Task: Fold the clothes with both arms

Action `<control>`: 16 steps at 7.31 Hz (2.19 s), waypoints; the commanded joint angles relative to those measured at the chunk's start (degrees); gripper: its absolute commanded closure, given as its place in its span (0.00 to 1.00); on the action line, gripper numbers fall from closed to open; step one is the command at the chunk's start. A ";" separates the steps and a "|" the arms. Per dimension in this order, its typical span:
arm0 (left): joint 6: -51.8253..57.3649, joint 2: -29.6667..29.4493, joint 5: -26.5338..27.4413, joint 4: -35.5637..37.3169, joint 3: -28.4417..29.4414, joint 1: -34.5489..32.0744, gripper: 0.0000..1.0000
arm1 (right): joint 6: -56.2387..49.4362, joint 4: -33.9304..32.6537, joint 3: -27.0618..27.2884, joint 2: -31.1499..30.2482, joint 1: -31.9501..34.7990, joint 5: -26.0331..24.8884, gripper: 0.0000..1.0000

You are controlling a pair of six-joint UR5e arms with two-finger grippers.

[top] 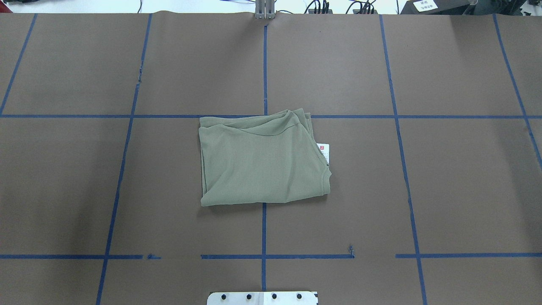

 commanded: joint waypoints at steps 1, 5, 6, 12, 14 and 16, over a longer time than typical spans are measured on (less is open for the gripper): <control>-0.15 0.11 0.01 0.01 -0.10 0.07 0.00 | 0.09 -0.01 -0.02 0.18 -0.03 0.08 0.00; -0.15 0.11 0.01 0.01 0.17 0.07 0.00 | 0.09 -0.02 -0.02 0.10 -0.03 0.08 0.00; -0.15 0.11 0.01 0.01 0.26 0.07 0.00 | 0.09 -0.02 -0.11 0.10 -0.03 0.08 0.00; -0.24 0.11 0.09 0.01 0.52 0.07 0.00 | 0.00 -0.02 -0.19 0.10 -0.12 0.08 0.00; -0.24 0.20 0.09 0.01 0.52 0.07 0.00 | 0.00 -0.02 -0.19 0.10 -0.12 0.08 0.00; -0.24 1.43 -0.08 -0.08 0.26 0.07 0.00 | 0.00 0.07 -0.02 0.10 -0.03 0.08 0.00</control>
